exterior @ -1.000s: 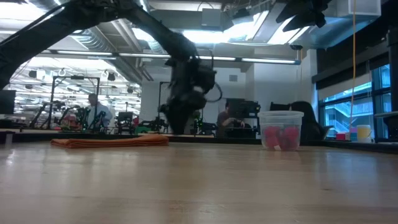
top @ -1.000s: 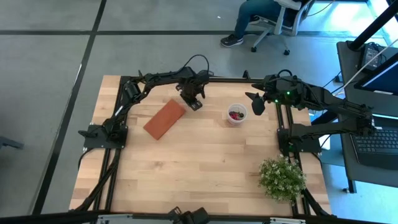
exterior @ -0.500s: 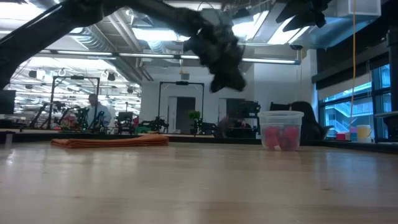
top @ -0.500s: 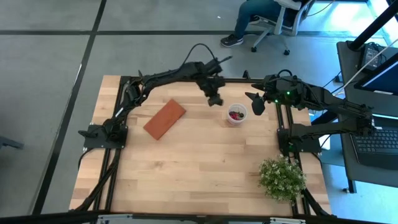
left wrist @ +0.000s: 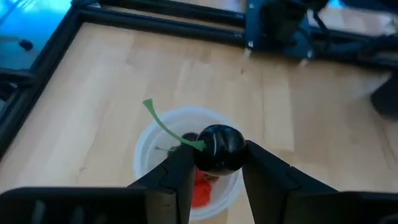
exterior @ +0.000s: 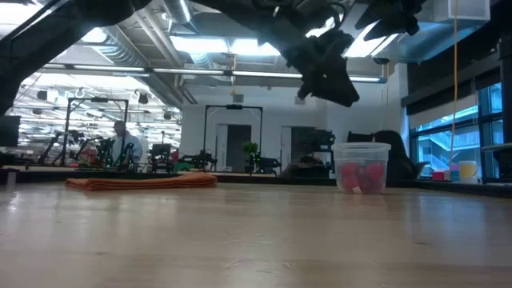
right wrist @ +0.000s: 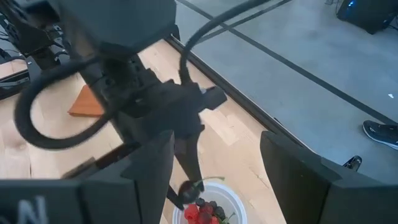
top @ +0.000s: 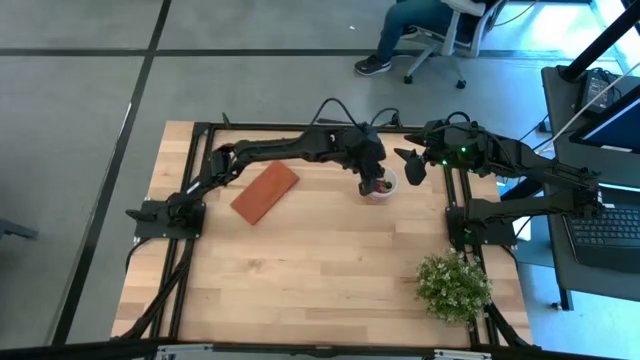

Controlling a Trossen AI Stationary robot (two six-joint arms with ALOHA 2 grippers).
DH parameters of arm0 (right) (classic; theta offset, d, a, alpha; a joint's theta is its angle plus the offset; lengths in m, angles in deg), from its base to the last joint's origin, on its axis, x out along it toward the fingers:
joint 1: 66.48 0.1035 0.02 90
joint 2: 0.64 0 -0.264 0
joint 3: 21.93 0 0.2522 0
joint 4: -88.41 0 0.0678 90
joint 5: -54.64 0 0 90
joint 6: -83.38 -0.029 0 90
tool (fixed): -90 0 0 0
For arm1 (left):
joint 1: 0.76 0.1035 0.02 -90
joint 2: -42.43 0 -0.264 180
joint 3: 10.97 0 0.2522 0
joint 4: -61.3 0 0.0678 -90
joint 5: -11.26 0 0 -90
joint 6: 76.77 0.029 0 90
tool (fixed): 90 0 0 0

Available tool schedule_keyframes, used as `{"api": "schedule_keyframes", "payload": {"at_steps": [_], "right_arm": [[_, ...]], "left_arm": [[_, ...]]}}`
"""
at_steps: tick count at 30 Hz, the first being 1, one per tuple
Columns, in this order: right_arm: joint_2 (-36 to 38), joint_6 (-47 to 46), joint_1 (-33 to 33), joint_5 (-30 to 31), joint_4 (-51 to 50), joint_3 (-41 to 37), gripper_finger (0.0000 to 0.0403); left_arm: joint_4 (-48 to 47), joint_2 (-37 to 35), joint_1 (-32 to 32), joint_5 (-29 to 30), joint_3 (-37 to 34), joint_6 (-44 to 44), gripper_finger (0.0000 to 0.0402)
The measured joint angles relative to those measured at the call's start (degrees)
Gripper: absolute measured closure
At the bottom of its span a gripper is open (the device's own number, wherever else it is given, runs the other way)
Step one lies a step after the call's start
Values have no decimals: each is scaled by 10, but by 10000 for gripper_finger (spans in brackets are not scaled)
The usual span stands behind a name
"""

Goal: Pick and placing Produce into tupperware
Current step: Put the black cherry into the transparent container

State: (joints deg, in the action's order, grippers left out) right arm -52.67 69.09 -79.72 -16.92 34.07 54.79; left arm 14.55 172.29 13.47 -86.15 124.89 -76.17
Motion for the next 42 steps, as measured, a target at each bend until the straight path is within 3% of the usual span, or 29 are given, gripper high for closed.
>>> {"api": "schedule_keyframes", "payload": {"at_steps": [12, 14, 42], "right_arm": [[0, -4, 0, 0, -1, 0, 163], [0, -4, 0, 0, -1, 0, 163], [0, -6, 0, 0, -1, 0, 163]], "left_arm": [[40, 39, 10, 5, -7, -56, 290], [12, 42, 9, 5, -11, -63, 288], [5, 75, 5, -2, -10, -64, 286]]}}
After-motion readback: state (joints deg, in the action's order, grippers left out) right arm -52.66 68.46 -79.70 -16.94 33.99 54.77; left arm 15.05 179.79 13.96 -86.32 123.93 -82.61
